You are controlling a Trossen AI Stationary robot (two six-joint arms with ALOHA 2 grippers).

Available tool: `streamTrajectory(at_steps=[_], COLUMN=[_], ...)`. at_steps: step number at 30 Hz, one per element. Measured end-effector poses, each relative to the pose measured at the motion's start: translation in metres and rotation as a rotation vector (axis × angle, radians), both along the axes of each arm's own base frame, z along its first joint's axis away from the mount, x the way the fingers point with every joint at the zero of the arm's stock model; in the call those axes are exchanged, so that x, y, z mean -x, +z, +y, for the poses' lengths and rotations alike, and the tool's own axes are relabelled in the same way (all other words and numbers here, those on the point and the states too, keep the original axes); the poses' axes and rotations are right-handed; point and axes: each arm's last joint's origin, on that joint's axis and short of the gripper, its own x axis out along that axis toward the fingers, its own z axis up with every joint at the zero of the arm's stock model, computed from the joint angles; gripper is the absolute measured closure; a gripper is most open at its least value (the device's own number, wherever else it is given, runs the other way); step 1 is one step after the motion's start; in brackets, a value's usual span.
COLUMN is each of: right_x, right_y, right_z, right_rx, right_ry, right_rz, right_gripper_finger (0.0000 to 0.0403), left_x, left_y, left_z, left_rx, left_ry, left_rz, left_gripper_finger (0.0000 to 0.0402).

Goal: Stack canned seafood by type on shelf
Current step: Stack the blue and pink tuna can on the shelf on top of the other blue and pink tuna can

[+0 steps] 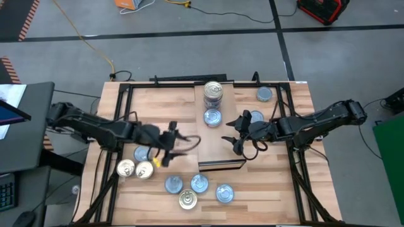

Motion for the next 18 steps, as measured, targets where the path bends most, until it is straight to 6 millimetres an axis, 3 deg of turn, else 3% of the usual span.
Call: streamTrajectory(at_steps=[11, 18], right_x=[0.039, 0.044], right_y=[0.030, 0.042], right_z=[0.000, 0.004], right_rx=[0.106, 0.216], right_ry=[-0.087, -0.086], right_rz=[-0.084, -0.151], right_gripper_finger=[0.0085, 0.0085], left_x=[0.039, 0.057], left_y=[-0.029, -0.042], left_z=[-0.021, -0.021], left_rx=[0.315, 0.370], left_ry=[0.062, 0.185], left_rz=[0.490, 0.718], left_gripper_finger=[0.0150, 0.0150])
